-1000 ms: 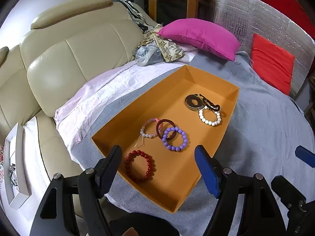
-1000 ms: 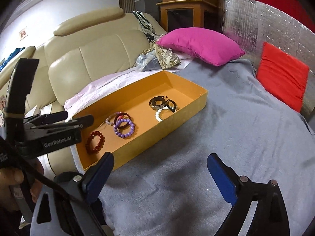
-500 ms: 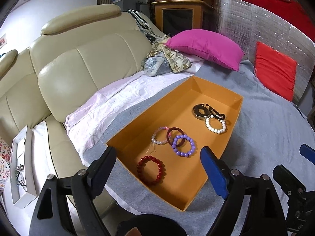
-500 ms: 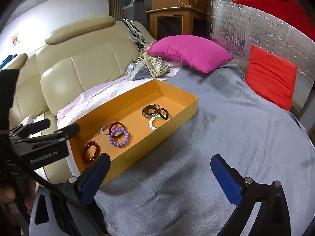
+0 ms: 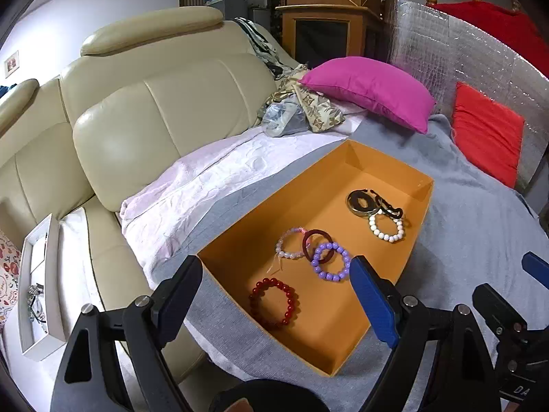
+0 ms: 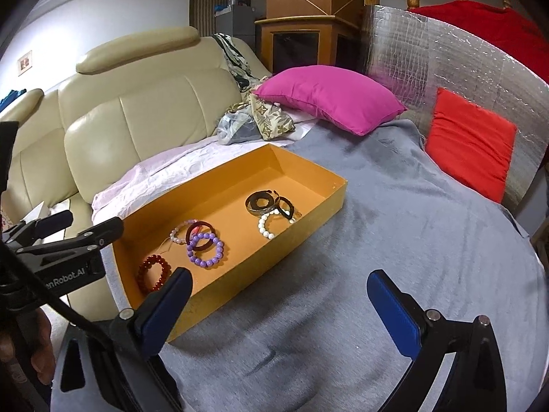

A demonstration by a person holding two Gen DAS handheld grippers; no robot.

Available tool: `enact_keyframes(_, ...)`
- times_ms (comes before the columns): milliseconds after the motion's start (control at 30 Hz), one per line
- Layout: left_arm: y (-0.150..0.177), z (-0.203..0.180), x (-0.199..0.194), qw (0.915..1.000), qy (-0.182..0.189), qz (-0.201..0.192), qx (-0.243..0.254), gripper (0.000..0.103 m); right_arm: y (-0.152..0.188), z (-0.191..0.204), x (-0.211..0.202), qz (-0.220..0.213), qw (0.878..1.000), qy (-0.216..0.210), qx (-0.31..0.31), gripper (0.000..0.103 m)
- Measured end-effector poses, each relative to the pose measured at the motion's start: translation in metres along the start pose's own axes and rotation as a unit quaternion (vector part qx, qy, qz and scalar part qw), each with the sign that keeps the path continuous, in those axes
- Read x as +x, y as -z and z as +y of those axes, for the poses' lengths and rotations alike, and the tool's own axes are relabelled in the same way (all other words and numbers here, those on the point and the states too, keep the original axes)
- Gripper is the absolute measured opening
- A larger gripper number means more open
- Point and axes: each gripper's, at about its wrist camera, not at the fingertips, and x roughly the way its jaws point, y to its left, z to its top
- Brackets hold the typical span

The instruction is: Organize jewelry

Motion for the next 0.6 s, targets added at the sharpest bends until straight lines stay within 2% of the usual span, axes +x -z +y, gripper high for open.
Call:
enact_keyframes(467, -0.004, -0.004, 0.013, 0.9998, 0.020, 0.001, 0.001, 0.088, -0.004, -0.003, 0.015, 0.008, 1.000, -0.001, 0.001, 0.103)
enact_keyframes(600, -0.005, -0.005, 0.015, 0.9998, 0.019, -0.002, 0.006, 0.092, -0.005, -0.002, 0.020, 0.011, 1.000, -0.002, 0.001, 0.103)
